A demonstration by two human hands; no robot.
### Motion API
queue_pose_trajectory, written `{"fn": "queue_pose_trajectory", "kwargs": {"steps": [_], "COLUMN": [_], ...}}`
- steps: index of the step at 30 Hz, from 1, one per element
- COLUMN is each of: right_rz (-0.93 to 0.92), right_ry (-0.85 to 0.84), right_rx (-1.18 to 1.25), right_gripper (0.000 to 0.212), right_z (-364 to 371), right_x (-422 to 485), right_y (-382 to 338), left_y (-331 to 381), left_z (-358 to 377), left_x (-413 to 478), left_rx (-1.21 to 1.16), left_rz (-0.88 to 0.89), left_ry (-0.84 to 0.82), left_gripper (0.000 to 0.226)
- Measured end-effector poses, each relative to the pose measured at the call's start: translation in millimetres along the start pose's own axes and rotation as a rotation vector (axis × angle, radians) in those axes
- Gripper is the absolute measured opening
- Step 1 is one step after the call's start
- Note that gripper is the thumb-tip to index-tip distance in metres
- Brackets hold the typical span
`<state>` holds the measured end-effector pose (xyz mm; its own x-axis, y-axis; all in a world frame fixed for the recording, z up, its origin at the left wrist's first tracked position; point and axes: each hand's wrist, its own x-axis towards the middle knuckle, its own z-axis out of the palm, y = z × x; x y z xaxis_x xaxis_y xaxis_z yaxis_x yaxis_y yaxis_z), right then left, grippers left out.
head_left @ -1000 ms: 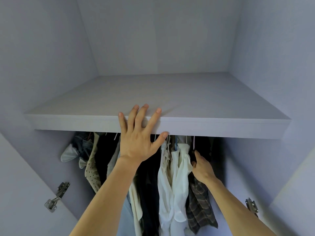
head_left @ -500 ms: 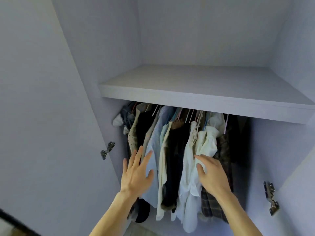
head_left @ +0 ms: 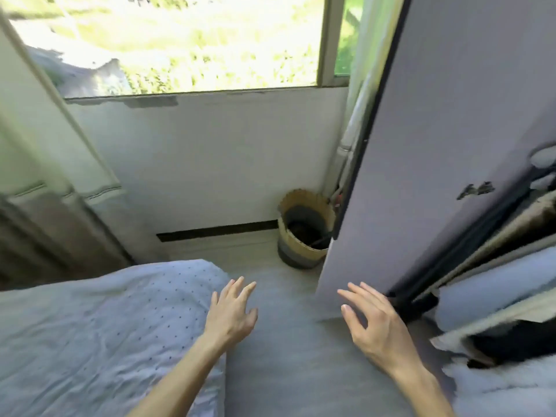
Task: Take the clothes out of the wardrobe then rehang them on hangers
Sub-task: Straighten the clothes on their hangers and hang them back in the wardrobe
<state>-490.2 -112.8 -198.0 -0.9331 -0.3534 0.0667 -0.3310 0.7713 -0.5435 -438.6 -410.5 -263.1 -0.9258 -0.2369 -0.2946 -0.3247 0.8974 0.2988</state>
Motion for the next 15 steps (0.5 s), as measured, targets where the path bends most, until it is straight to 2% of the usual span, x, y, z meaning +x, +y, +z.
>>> {"fn": "queue_pose_trajectory", "kwargs": {"steps": [5, 8, 11, 15], "right_rz": [-0.312, -0.514, -0.724, -0.985], "right_ry": [-0.293, -0.430, -0.559, -0.707], "right_rx": [-0.028, -0.048, -0.076, -0.076], "right_gripper": [0.036, 0.038, 0.039, 0.040], "right_z": [76, 116, 152, 186], "right_x": [26, 29, 19, -13], "right_y": [-105, -169, -219, -269], "left_y": [-126, -172, -194, -186], "left_z": [5, 11, 24, 50], "left_x": [-106, -177, -249, -340], "left_rx": [-0.152, -0.220, -0.262, -0.324], "left_rz": [-0.406, -0.625, -0.833, -1.103], "left_ry": [0.086, 0.143, 0.198, 0.265], "left_gripper": [0.061, 0.062, 0.061, 0.061]}}
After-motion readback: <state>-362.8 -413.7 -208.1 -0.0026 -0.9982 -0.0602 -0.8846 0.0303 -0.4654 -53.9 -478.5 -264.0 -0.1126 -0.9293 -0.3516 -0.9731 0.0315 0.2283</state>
